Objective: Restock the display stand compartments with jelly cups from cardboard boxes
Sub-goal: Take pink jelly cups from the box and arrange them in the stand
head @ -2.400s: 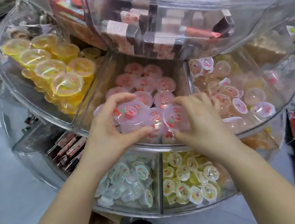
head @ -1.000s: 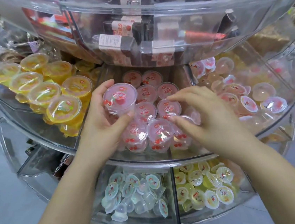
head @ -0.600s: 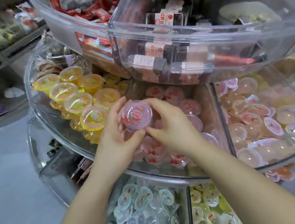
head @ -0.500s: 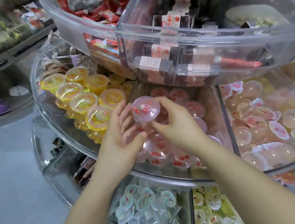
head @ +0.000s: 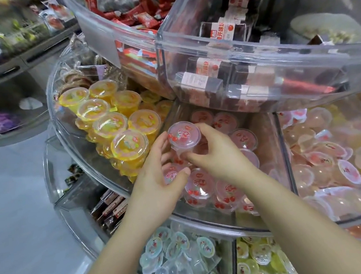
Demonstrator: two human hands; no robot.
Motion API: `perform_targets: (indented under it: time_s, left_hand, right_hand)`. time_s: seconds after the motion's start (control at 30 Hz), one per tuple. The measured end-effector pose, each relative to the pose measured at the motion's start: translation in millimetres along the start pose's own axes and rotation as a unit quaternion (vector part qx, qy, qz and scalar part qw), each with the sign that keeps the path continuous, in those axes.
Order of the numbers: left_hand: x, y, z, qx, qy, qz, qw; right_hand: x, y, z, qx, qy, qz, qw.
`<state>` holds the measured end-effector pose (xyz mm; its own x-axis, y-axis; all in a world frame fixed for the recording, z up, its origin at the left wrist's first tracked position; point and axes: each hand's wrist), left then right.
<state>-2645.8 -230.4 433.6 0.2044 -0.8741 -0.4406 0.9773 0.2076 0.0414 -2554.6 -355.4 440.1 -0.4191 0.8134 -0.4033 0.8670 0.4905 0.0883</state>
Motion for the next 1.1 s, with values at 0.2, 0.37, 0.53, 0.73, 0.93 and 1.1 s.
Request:
perform_targets:
  time_s: [0.2,0.37,0.53,0.73,0.93,1.1]
  left_hand:
    - [1.4,-2.8,3.2,-0.004,-0.003,0.015,1.0]
    - [0.5,-7.0,0.4,-0.018,-0.03,0.042,0.999]
    - [-0.8,-27.9,2.3,-0.028,-0.036,0.05,0.998]
    - [-15.2,-89.3,-0.6,-0.03,-0.04,0.181,0.982]
    - [-7.7,-216.5,-85.1,-0.213,-0.037,0.321,0.922]
    - [33.4,-348.0,-193.8,-0.418,-0.043,0.359,0.834]
  right_hand:
    - [1.2,-3.7,4.6,0.018,0.033,-0.017,0.999]
    - [-2.4,-8.0,3.2,0.033,0.032,0.001,0.999]
    - [-12.2,-35.6,-10.8,0.032,0.058,0.092,0.994]
    - [7.6,-95.6,-42.8,-0.007,0.212,0.007,0.977]
    - [86.6,-168.2,-18.3,0.081,0.247,-0.225,0.939]
    - [188.0,-229.4,65.6,0.168,0.09,-0.442,0.877]
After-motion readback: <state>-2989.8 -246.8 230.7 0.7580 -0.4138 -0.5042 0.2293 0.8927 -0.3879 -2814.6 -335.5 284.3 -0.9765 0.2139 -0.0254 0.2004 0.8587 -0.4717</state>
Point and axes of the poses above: each hand's wrist, its own y-axis towards the middle knuckle, its own x-axis out of the palm, z = x × y, and after that the axes turned 13 degrees about y, right-handed
